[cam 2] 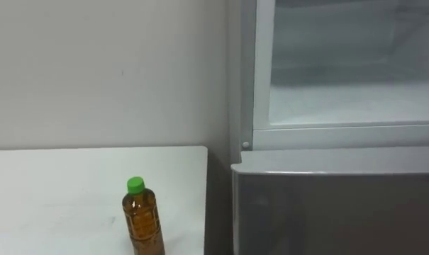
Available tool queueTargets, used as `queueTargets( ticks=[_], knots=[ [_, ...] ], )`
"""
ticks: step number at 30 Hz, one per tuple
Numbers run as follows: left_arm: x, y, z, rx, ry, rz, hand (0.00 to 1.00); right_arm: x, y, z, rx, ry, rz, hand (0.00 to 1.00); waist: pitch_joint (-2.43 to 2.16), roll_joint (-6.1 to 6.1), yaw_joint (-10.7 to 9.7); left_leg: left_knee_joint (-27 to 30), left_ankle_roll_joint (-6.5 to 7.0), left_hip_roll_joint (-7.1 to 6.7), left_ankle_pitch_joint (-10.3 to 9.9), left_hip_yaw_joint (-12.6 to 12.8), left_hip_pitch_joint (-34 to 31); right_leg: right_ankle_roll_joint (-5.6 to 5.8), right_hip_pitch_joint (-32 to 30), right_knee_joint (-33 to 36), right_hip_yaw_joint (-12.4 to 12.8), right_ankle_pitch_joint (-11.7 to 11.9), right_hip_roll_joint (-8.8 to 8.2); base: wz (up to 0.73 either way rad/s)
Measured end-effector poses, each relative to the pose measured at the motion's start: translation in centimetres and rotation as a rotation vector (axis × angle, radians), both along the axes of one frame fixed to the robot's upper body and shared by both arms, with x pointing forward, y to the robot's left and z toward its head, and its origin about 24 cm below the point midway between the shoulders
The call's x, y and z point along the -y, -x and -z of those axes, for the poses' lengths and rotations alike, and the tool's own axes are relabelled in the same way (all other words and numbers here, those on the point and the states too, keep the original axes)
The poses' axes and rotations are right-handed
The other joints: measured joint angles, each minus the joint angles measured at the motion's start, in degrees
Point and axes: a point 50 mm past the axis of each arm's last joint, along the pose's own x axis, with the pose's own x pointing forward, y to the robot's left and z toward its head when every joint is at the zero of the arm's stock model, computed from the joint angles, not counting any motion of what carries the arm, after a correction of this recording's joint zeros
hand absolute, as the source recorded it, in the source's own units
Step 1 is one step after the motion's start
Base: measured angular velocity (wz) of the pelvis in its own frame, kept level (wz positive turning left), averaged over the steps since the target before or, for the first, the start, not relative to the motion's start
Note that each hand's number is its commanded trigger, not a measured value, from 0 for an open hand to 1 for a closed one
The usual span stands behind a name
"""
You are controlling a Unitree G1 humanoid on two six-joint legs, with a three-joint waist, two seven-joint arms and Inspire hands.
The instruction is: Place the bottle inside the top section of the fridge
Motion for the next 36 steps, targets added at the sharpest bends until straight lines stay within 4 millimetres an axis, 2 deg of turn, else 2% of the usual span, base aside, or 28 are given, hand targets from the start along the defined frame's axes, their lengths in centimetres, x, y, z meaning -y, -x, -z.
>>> queueTargets(
  ticks=[3, 5, 11, 13, 15, 19, 20, 21, 24, 28, 35, 36],
  knots=[
    [0.0, -0.2, 0.0, 0.012, 0.0, 0.002, 0.0, 0.0, -0.5, -0.1, 0.019, -0.001, -0.009, 0.0, 0.0, 0.01, 0.31, 0.0, 0.0, 0.01, 0.0, -0.23, -0.57, -0.01, -0.7, 0.1, 0.09, 0.01, 0.05, -0.01],
    [-0.1, -0.2, -0.1, 0.02, 0.001, 0.001, 0.0, -0.1, -1.4, -0.2, 0.052, 0.007, -0.073, 0.0, 0.15, -0.08, 0.47, 0.01, 0.0, 0.06, 0.0, -0.05, -0.76, -0.09, -1.0, 0.15, 0.27, 0.07, 0.1, -0.05],
    [-0.3, 0.3, -0.2, 0.034, -0.002, 0.007, 0.0, -0.9, -6.5, -1.6, 0.229, 0.053, -0.332, 0.0, 0.18, -0.38, 1.22, 0.0, 0.01, 0.03, -0.01, 0.02, -0.79, -0.09, -1.0, 0.13, 0.05, 0.07, 0.05, 0.01],
    [-0.4, 0.1, -0.2, 0.044, 0.002, 0.01, 0.0, -1.4, -8.5, -2.5, 0.307, 0.091, -0.442, 0.0, 0.11, -0.68, 2.21, 0.01, 0.01, 0.05, 0.0, 0.03, -0.9, -0.09, -1.44, 0.14, 0.38, 0.07, 0.11, -0.05],
    [-0.6, 0.2, -0.3, 0.053, 0.012, 0.001, 0.0, -1.9, -10.1, -3.5, 0.378, 0.111, -0.52, 0.0, 0.07, -1.03, 2.38, -0.03, 0.01, 0.1, 0.0, 0.02, -1.13, -0.16, -1.7, 0.23, 0.4, 0.13, 0.16, -0.02],
    [-1.0, 0.2, -0.5, 0.064, 0.027, 0.005, 0.0, -3.0, -14.5, -7.1, 0.599, 0.167, -0.622, 0.0, 0.16, -1.27, 2.25, 0.39, 0.01, 0.09, 0.0, 0.03, -1.84, -0.15, -2.4, 1.12, 0.14, 0.13, -0.08, 0.01],
    [-1.1, -0.1, -0.5, 0.072, 0.028, 0.009, 0.0, -2.9, -14.3, -7.0, 0.589, 0.165, -0.622, 0.0, 0.22, -1.18, 2.44, 0.53, 0.01, 0.1, -0.01, 0.03, -1.85, -0.15, -2.4, 1.19, 0.07, 0.13, -0.09, 0.07],
    [-1.3, -0.5, -0.6, 0.079, 0.031, 0.016, 0.0, -2.7, -14.2, -7.2, 0.586, 0.173, -0.641, 0.0, 0.71, -1.73, 2.7, 0.55, 0.01, 0.14, -0.01, 0.03, -1.94, -0.15, -2.54, 1.34, 0.0, 0.13, -0.1, 0.0],
    [-1.7, -0.7, -0.7, 0.083, 0.042, 0.031, 0.0, -2.8, -15.8, -9.8, 0.698, 0.216, -0.739, 0.0, 0.85, -1.77, 2.88, 0.84, 0.01, 0.21, -0.01, 0.04, -3.34, -0.23, -3.96, 2.36, 0.24, 0.17, -0.25, -0.06],
    [-2.3, -1.0, -1.0, 0.084, 0.038, 0.048, 0.0, -2.1, -16.7, -11.6, 0.73, 0.253, -0.812, 0.0, 0.72, -2.73, 3.66, 0.82, 0.14, 0.2, -0.08, 0.41, -4.04, -0.31, -5.09, 3.19, 0.61, 0.25, -0.39, -0.03],
    [-2.4, -0.7, -0.9, 0.078, 0.039, 0.041, 0.0, -2.0, -18.1, -14.7, 0.815, 0.322, -0.888, 0.0, 0.58, -2.81, 5.48, 0.68, 0.31, 0.27, -0.15, 1.18, -4.34, -0.36, -6.93, 4.12, 1.49, 0.51, -0.4, -0.07],
    [-2.4, -0.5, -1.0, 0.072, 0.038, 0.039, 0.0, -2.0, -18.4, -15.5, 0.845, 0.333, -0.908, 0.0, 0.44, -2.73, 5.49, 0.66, 0.32, 0.3, -0.16, 1.21, -4.29, -0.36, -6.92, 4.21, 1.83, 0.55, -0.33, -0.06]
  ],
)
